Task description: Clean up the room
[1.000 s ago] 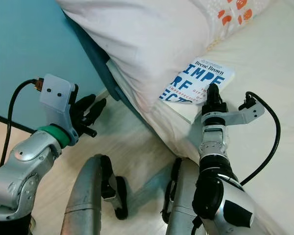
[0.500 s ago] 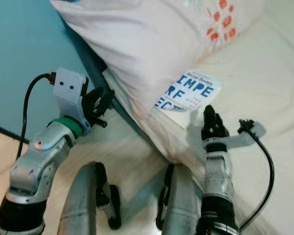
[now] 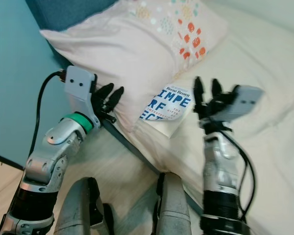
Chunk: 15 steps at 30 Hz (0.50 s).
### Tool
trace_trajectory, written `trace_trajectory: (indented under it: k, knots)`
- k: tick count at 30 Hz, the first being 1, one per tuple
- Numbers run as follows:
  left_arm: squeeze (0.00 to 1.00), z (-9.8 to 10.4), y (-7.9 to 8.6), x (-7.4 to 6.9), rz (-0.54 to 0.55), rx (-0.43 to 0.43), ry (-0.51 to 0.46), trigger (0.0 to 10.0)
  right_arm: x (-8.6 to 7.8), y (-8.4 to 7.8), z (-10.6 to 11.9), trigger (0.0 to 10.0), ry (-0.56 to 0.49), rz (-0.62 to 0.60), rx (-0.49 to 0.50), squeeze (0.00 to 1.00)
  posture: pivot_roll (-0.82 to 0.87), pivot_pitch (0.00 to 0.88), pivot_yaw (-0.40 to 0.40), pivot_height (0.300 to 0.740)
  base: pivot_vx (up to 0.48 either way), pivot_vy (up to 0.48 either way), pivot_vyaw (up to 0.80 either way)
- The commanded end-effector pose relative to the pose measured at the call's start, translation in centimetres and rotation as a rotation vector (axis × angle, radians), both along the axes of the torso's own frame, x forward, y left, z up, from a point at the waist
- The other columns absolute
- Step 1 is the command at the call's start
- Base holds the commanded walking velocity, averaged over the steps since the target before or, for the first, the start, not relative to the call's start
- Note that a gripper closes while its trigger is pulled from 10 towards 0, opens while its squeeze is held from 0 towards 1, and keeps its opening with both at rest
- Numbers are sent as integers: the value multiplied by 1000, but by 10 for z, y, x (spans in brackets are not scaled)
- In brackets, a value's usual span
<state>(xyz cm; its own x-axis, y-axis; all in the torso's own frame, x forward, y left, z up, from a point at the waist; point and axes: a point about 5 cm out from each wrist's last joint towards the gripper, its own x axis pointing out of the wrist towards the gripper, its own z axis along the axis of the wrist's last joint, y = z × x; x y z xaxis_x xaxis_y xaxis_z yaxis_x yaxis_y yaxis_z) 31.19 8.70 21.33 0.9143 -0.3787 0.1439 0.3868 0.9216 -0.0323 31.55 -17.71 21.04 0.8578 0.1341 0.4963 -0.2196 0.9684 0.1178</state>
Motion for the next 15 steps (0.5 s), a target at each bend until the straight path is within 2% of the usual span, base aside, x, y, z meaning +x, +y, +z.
trace_trajectory:
  k: [1, 5, 12, 15]
  knots:
    - [0, -6, 4, 0, 19, -15, 19, 10000, -2, 3, 2, 10000, -15, -3, -11, 0, -55, 0, 40, 608, 0, 0, 0]
    - [0, -2, 9, 5, 66, -30, -15, 10000, 3, 12, 0, 10000, 15, 32, -23, 0, -46, 0, 18, 623, 0, 0, 0]
    - [0, -2, 9, 8, 75, -39, -22, 10000, 5, 13, -1, 10000, 28, 31, -34, 0, -51, 0, 18, 638, 0, 0, 0]
    - [0, -8, 6, 8, 73, -30, 1, 10000, 5, 13, -4, 10000, 40, 21, -37, 0, -57, 0, 22, 653, 0, 0, 0]
